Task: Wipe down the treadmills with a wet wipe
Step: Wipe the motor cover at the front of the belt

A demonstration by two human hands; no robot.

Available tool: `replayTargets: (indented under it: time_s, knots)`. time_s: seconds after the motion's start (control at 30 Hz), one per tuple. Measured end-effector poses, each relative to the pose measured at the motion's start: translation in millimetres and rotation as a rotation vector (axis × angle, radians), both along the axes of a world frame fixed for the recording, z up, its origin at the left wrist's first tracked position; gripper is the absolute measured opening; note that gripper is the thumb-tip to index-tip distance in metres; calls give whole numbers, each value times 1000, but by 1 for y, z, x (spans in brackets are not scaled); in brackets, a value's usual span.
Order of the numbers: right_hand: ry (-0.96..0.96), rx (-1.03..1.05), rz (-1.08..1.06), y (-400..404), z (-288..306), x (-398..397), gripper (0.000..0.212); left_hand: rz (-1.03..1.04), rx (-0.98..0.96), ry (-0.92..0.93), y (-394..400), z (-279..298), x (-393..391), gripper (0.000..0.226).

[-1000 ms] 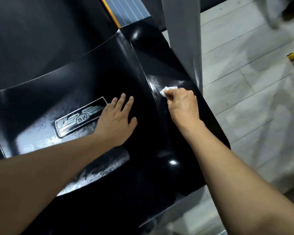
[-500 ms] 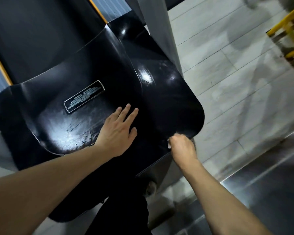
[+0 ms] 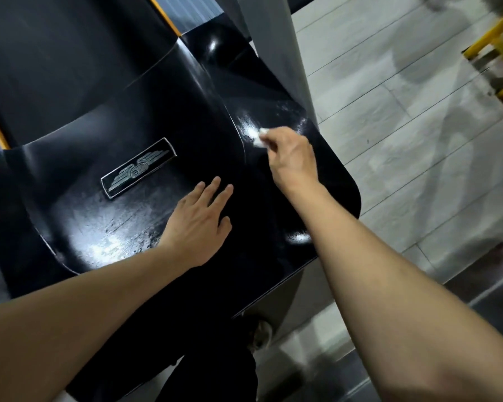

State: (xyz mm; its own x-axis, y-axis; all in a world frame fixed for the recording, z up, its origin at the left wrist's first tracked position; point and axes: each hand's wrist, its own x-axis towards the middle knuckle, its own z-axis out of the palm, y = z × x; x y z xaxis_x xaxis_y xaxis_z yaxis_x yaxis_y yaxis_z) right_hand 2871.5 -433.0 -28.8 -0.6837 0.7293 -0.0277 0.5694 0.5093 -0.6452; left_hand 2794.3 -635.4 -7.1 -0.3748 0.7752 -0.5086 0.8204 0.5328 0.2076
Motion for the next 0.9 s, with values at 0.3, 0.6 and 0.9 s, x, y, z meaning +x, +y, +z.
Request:
replayTargets:
  time_s: [0.3,0.6,0.9]
  knots:
    - [51,75,105,-12,-45,-5,17,0,29,-66,-14,-26,7,67]
    - [-10,125,88,-100,-64,132,27,-20,-19,-61,-24,-17,27,68]
    - [-529,-177,-60,-156,-88,265,29,-126,-31,-49,-23,-12,68,69]
